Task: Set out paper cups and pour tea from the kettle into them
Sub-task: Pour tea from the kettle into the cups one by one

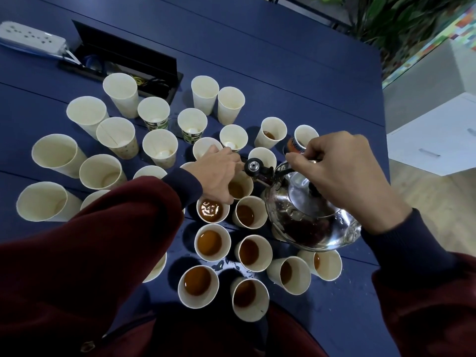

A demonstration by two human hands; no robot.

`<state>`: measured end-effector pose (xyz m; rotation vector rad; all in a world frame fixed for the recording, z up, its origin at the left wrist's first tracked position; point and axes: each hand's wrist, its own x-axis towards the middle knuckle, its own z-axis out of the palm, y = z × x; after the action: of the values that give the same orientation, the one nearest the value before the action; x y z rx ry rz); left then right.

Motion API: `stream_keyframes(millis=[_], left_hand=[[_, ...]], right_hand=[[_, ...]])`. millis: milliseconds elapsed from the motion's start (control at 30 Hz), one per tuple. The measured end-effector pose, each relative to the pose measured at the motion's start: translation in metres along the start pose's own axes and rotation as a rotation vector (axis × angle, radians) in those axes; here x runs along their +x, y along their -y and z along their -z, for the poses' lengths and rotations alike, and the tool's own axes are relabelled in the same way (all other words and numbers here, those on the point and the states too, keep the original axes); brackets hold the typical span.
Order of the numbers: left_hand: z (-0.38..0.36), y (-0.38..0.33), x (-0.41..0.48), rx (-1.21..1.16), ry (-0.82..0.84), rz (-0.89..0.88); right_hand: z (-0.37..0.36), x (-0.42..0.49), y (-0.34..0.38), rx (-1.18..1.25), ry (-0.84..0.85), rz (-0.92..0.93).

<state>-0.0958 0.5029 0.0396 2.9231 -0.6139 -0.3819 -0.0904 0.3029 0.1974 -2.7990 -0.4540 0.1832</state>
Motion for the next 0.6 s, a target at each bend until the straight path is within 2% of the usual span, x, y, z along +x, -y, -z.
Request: stream_keyframes(millis=[200,600], left_hand=[[-0.014,-0.004,0.006,0.011,0.025,0.043],[-0.008,-0.004,-0.001,-0.053,-0.102,0.118]], right_hand=[[0.002,0.000,0.000,0.006,-0.009,-0.003],[-0.001,0.005,0.003,0.007,-0.093,0.031]])
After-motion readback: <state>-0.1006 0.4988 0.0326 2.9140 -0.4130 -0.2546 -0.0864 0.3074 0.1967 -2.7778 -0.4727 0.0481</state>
